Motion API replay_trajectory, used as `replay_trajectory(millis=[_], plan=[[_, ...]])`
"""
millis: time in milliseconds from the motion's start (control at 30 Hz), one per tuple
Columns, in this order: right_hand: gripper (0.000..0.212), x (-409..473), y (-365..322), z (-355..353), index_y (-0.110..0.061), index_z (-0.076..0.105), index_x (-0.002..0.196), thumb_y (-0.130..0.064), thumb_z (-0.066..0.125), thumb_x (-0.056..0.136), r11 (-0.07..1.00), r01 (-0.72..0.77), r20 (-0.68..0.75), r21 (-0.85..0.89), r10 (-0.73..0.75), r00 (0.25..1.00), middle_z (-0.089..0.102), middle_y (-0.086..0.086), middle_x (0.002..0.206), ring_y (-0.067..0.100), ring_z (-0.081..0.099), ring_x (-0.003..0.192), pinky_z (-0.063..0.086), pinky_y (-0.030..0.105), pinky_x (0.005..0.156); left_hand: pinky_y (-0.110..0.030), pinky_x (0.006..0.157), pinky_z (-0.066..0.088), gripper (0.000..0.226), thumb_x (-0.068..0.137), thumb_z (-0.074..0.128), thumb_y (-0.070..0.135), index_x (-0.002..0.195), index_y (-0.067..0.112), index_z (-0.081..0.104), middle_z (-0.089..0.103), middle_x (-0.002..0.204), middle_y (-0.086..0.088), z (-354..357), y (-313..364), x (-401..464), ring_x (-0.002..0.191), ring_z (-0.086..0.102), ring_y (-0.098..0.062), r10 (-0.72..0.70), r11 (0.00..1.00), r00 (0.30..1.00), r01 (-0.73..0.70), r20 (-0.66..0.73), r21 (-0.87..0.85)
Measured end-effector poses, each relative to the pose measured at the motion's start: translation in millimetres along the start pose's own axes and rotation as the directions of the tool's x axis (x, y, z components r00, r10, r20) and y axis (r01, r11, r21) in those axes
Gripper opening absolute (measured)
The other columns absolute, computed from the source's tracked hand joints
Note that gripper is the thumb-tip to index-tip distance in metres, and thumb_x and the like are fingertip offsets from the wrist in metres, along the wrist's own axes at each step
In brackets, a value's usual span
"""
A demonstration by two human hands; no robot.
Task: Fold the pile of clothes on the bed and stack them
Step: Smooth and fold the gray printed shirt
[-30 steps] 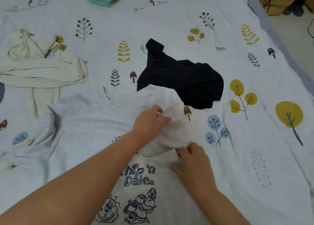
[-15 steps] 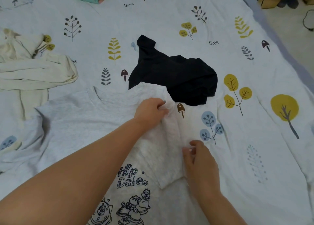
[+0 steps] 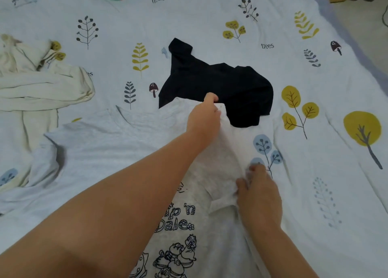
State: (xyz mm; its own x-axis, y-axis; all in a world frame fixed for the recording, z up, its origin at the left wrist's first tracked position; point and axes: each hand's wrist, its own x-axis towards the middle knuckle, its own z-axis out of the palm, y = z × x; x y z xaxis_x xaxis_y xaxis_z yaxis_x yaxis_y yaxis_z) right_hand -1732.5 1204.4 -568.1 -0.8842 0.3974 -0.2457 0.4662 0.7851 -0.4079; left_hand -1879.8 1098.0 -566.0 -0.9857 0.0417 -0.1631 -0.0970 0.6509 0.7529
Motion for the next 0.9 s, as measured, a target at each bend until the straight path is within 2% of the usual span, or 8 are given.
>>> replay_trajectory(millis=[100, 167, 233, 333, 467, 633, 767, 900], plan=[[0.060, -8, -12, 9, -0.004, 0.045, 0.134, -0.013, 0.066, 0.079, 0.967, 0.234, -0.098, -0.103, -0.244, 0.965, 0.049, 0.023, 0.130, 0.038, 0.048, 0.118, 0.043, 0.046, 0.092, -0.039, 0.097, 0.040, 0.050, 0.088, 0.049, 0.017, 0.136, 0.007, 0.042, 0.048, 0.135, -0.015, 2, -16, -30, 0.121, 0.049, -0.029, 0.387, 0.869, 0.917, -0.325, -0.102, 0.373], [0.066, -14, -19, 18, -0.004, 0.045, 0.136, -0.014, 0.069, 0.076, 0.888, 0.415, -0.068, -0.198, -0.435, 0.898, 0.044, 0.027, 0.137, 0.043, 0.044, 0.127, 0.040, 0.054, 0.097, -0.048, 0.109, 0.026, 0.055, 0.089, 0.039, 0.025, 0.143, 0.012, 0.034, 0.032, 0.150, -0.014, 1, -36, -48, 0.137, 0.032, -0.031, 0.519, 0.668, 0.845, -0.497, 0.131, 0.554], [0.073, -19, -23, 26, -0.016, 0.018, 0.148, -0.027, 0.058, 0.088, 0.816, 0.504, 0.169, -0.282, -0.475, 0.864, 0.025, 0.021, 0.151, 0.038, 0.020, 0.140, 0.022, 0.055, 0.109, -0.048, 0.115, 0.000, 0.058, 0.096, 0.028, 0.034, 0.150, 0.022, 0.009, 0.002, 0.158, -0.006, -2, -60, -57, 0.146, 0.002, -0.025, 0.356, 0.575, 0.846, -0.534, 0.398, 0.620], [0.066, -18, -19, 34, -0.030, -0.037, 0.130, -0.041, 0.021, 0.099, 0.790, 0.511, 0.348, -0.338, -0.400, 0.848, -0.016, 0.007, 0.157, 0.025, -0.022, 0.141, -0.010, 0.047, 0.114, -0.045, 0.114, -0.010, 0.060, 0.099, 0.026, 0.037, 0.149, 0.026, -0.006, -0.012, 0.158, 0.000, -5, -72, -58, 0.145, -0.012, -0.022, 0.167, 0.641, 0.876, -0.445, 0.453, 0.625], [0.060, -19, -35, 24, -0.026, 0.000, 0.150, -0.042, 0.024, 0.098, 0.819, 0.447, 0.336, -0.359, -0.333, 0.881, 0.005, 0.006, 0.158, 0.023, -0.002, 0.145, 0.004, 0.047, 0.116, -0.039, 0.116, 0.005, 0.053, 0.095, 0.039, 0.021, 0.146, 0.014, 0.026, 0.019, 0.155, -0.008, -31, -61, -66, 0.143, 0.014, -0.024, 0.214, 0.788, 0.927, -0.351, 0.309, 0.506], [0.033, -33, -74, 16, -0.006, 0.058, 0.121, -0.019, 0.052, 0.091, 0.865, 0.491, 0.145, -0.105, -0.475, 0.868, 0.057, 0.012, 0.122, 0.028, 0.048, 0.115, 0.037, 0.040, 0.099, -0.034, 0.091, 0.036, 0.027, 0.086, 0.050, 0.004, 0.108, 0.007, 0.065, 0.061, 0.114, -0.009, -110, -83, -99, 0.106, 0.053, -0.026, 0.222, 0.905, 0.970, -0.167, -0.099, 0.390], [0.023, -53, -120, 28, -0.012, 0.064, 0.108, -0.018, 0.046, 0.096, 0.811, 0.584, 0.235, 0.026, -0.573, 0.785, 0.065, 0.005, 0.102, 0.019, 0.053, 0.094, 0.042, 0.028, 0.081, -0.038, 0.086, 0.036, 0.030, 0.083, 0.050, 0.001, 0.110, 0.004, 0.061, 0.059, 0.113, -0.015, -177, -136, -128, 0.103, 0.051, -0.034, -0.010, 0.893, 0.944, 0.157, -0.330, 0.422], [0.025, -71, -160, 50, -0.016, 0.061, 0.113, -0.018, 0.043, 0.096, 0.766, 0.637, 0.334, 0.087, -0.624, 0.706, 0.065, 0.002, 0.106, 0.016, 0.058, 0.093, 0.047, 0.025, 0.083, -0.038, 0.090, 0.034, 0.033, 0.088, 0.052, 0.010, 0.119, 0.001, 0.053, 0.053, 0.117, -0.022, -228, -187, -144, 0.108, 0.048, -0.038, -0.302, 0.843, 0.842, 0.455, -0.448, 0.287]])
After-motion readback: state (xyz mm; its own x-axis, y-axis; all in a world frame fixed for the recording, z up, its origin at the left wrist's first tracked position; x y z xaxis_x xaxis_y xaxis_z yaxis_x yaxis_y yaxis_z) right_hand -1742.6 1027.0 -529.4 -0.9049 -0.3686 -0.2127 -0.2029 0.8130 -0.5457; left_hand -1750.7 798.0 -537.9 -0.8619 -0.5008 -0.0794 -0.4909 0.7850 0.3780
